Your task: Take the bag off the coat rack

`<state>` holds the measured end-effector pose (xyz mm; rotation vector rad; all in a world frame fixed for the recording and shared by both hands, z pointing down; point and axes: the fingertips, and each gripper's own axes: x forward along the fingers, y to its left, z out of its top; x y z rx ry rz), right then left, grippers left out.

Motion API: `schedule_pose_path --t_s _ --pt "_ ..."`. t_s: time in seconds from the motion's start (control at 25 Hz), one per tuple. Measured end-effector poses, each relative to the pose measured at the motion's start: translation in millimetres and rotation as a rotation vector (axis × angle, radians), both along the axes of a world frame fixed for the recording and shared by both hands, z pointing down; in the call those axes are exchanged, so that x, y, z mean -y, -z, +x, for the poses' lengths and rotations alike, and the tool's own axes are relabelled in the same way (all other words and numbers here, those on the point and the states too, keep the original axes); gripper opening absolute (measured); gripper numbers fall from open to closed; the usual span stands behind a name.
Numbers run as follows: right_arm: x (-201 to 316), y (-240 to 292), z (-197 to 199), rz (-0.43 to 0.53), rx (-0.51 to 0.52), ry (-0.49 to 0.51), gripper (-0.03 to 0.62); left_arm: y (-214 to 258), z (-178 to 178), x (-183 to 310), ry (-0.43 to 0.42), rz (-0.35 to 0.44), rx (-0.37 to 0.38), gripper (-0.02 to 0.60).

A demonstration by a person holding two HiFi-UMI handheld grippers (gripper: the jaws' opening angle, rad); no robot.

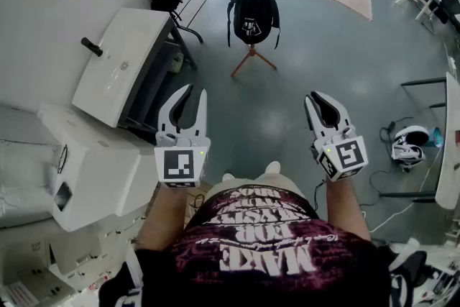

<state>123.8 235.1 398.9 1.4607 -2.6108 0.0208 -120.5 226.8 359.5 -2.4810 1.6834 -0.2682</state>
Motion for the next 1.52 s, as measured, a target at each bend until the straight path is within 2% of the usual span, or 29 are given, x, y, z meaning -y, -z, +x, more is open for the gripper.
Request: schedule_pose_path --t_s 0.12,0.4,0.72,1.0,1.52 --pt "-11.4 -1.2 -22.1 -0.011 -0.003 -0.004 0.067 -3.2 -19.1 -10.7 -0.017 -0.020 -0.016 0.078" --pt "-31.0 -4.9 -50.2 -0.017 -0.021 -0.059 0.156 -7.2 -50.5 -22.2 -0.063 -0.028 -0.036 0.078" --pt "-39.7 -14.5 -63.2 -0.053 -0.043 -0.087 0.169 -25.9 -63.2 -20.0 -0.087 -0.060 -0.079 0.080" --pt "-11.7 -15.5 -58.1 -0.057 -0.031 -0.070 0.172 -26.7 -60.9 6.8 -0.062 -0.052 -0.081 0.079" --pt "82.7 -24.1 -41.2 -0.084 -0.001 0.006 0.174 -35.9 -38.3 86.6 -0.015 -0.083 -0.045 0.080"
